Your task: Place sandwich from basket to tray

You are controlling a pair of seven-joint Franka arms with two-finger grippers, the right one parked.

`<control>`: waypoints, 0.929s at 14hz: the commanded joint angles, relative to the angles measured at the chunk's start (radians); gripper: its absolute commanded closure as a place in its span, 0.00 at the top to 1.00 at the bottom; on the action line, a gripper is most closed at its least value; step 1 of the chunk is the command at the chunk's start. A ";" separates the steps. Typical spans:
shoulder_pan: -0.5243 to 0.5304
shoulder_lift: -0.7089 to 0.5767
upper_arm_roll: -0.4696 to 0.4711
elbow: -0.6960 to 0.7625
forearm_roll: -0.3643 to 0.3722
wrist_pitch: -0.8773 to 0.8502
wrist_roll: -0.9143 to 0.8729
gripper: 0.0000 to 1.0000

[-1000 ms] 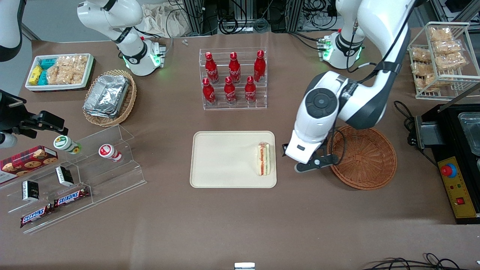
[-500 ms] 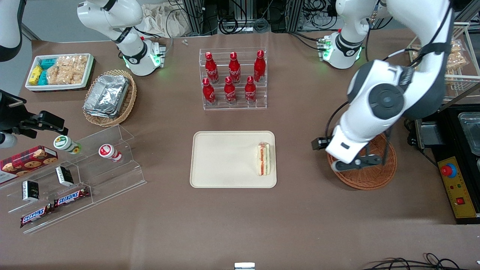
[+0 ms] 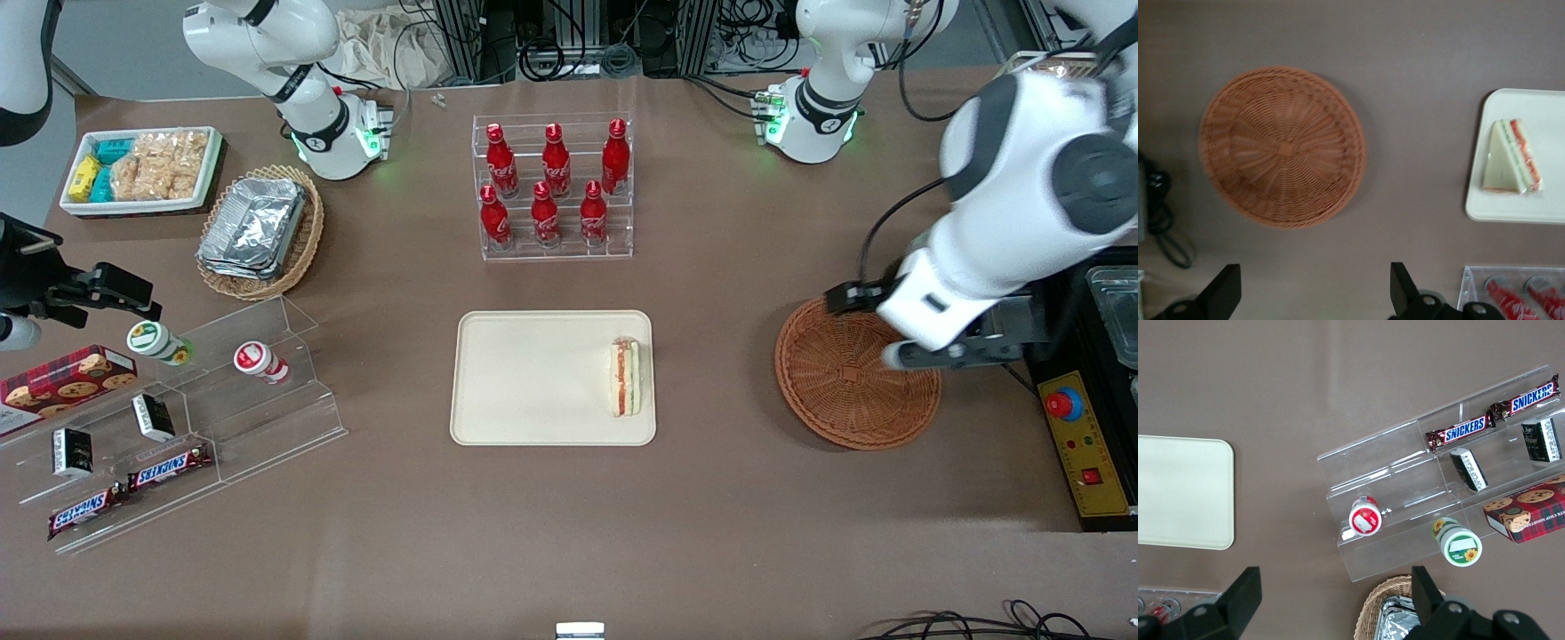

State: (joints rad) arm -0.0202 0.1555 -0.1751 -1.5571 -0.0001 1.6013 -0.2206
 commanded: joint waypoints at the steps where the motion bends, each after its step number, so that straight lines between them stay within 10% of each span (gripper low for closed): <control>1: -0.014 -0.108 0.083 -0.027 -0.035 -0.082 0.114 1.00; 13: -0.021 -0.142 0.148 0.032 -0.018 -0.132 0.116 1.00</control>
State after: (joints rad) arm -0.0307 -0.0381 -0.0396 -1.5831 -0.0208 1.4773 -0.1133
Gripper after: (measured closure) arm 0.000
